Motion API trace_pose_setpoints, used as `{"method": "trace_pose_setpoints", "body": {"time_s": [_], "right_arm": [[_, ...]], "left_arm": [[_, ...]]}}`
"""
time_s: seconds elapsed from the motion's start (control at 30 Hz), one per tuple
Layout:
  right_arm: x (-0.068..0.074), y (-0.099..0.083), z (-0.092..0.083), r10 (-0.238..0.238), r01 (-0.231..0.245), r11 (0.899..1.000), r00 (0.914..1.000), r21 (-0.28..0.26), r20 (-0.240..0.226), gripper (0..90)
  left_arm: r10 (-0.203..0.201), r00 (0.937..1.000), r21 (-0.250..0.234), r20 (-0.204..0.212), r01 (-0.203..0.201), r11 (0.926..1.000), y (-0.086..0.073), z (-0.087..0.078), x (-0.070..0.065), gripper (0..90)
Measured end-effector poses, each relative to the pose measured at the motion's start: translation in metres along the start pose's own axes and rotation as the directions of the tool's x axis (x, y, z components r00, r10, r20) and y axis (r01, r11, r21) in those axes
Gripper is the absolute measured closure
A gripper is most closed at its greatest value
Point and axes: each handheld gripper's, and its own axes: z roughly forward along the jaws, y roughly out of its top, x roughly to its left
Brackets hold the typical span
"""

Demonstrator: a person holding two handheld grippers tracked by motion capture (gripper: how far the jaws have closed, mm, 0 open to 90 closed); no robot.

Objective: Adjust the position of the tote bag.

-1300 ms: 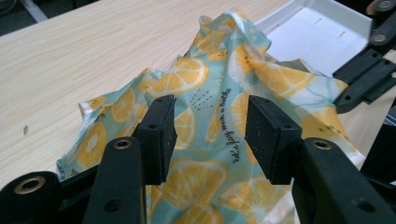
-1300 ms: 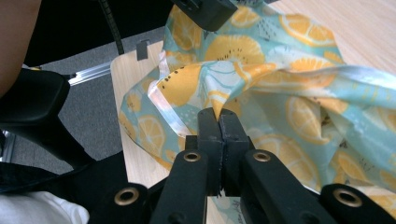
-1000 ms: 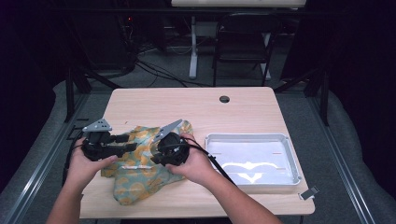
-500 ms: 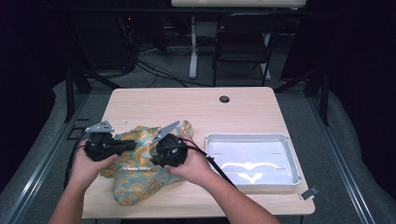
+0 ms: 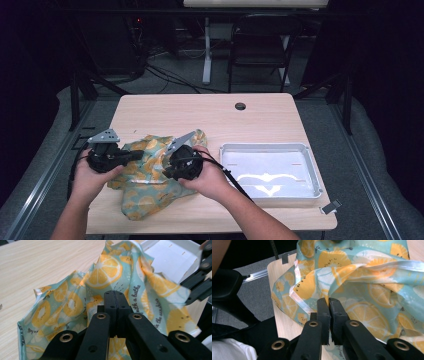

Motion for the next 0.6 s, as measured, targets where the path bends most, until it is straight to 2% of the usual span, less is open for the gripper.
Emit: {"method": "trace_pose_setpoints", "body": {"time_s": [0.1,0.2,0.3,0.53,0.6], "right_arm": [[0.000,-0.004,0.000,0.003,-0.003,1.000,1.0000,0.003,-0.002,87.5],[0.000,-0.010,0.002,0.021,-0.021,1.000,0.9998,-0.012,-0.002,87.5],[-0.001,-0.014,0.003,0.020,-0.020,1.000,0.9998,0.002,0.000,87.5],[-0.001,-0.024,0.008,0.019,-0.019,1.000,0.9997,0.020,0.018,87.5],[-0.001,-0.027,0.010,0.032,-0.032,0.999,0.9993,0.015,0.019,87.4]], "left_arm": [[0.007,1.0000,-0.014,0.006,-0.007,0.9999,0.002,-0.004,-0.003,90.0],[0.022,0.9996,-0.009,0.015,-0.022,0.9997,0.004,-0.007,-0.005,90.0],[0.030,0.9991,-0.006,0.031,-0.030,0.9995,0.005,-0.008,-0.008,90.0],[0.051,0.9946,0.017,0.091,-0.052,0.9985,0.007,-0.006,-0.014,90.0],[0.055,0.9923,0.022,0.111,-0.057,0.9981,0.007,-0.004,-0.015,90.0]]}}
